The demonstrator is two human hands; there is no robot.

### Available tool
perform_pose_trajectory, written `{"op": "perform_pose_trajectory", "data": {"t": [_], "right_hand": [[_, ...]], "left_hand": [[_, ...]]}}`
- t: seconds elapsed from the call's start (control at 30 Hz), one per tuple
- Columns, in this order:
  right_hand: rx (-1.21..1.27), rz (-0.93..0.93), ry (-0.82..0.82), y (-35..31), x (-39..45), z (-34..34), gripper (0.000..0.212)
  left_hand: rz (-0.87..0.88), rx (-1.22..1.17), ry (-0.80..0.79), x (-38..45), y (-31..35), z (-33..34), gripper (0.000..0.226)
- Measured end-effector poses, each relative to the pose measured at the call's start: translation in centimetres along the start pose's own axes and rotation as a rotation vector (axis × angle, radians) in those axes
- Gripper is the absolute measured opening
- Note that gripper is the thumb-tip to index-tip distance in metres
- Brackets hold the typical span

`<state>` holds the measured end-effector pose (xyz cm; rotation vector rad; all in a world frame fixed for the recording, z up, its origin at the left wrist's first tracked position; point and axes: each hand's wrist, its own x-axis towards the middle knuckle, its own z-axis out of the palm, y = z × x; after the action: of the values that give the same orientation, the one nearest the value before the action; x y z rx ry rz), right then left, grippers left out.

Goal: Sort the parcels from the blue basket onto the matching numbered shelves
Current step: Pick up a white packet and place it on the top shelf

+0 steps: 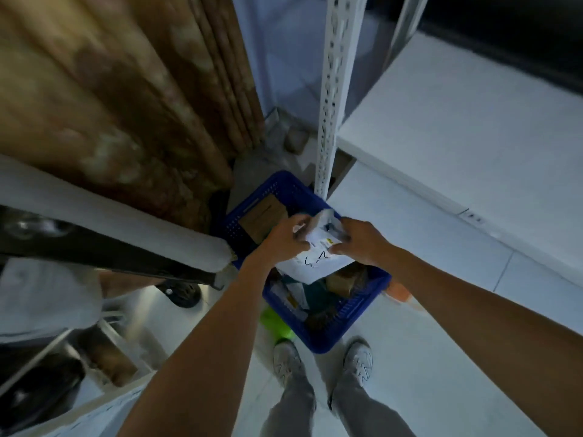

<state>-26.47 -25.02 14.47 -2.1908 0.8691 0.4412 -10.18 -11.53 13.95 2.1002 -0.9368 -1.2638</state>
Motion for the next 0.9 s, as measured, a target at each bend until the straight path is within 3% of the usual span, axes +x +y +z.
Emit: {"op": "perform_pose_trajectory", "data": {"t": [0.17,0.33,0.6,0.7,0.8,0.9], "right_hand": [[0.165,-0.079,0.130,-5.7,-6.5,-9.8,0.031],[0.214,-0.171,0.233,-11.0,-12.5,-18.3,0.048],[-0.133,-0.305,0.315,-18.6,-19.5,-28.8,0.056],[-0.259,-0.313,0.336,-21.1,-21.9,-31.2,0.050],[-0.339,-0.310,0.372,-22.9,-24.0,-32.6,0.051],[-0.320,-0.303,0.446,-23.0,-25.3,-33.3,0.048]], "left_hand": [[0.037,0.021,0.043,-6.1,7.5,-6.3,0.073],[0.193,0.073,0.187,-12.1,17.4,-11.2,0.070],[0.487,0.334,0.302,-20.3,31.7,-16.2,0.081],[0.470,0.681,0.388,-21.6,35.5,-17.1,0.095],[0.453,0.943,0.421,-22.3,38.4,-17.0,0.081],[0.480,0.870,0.367,-21.9,39.7,-17.1,0.075]]}}
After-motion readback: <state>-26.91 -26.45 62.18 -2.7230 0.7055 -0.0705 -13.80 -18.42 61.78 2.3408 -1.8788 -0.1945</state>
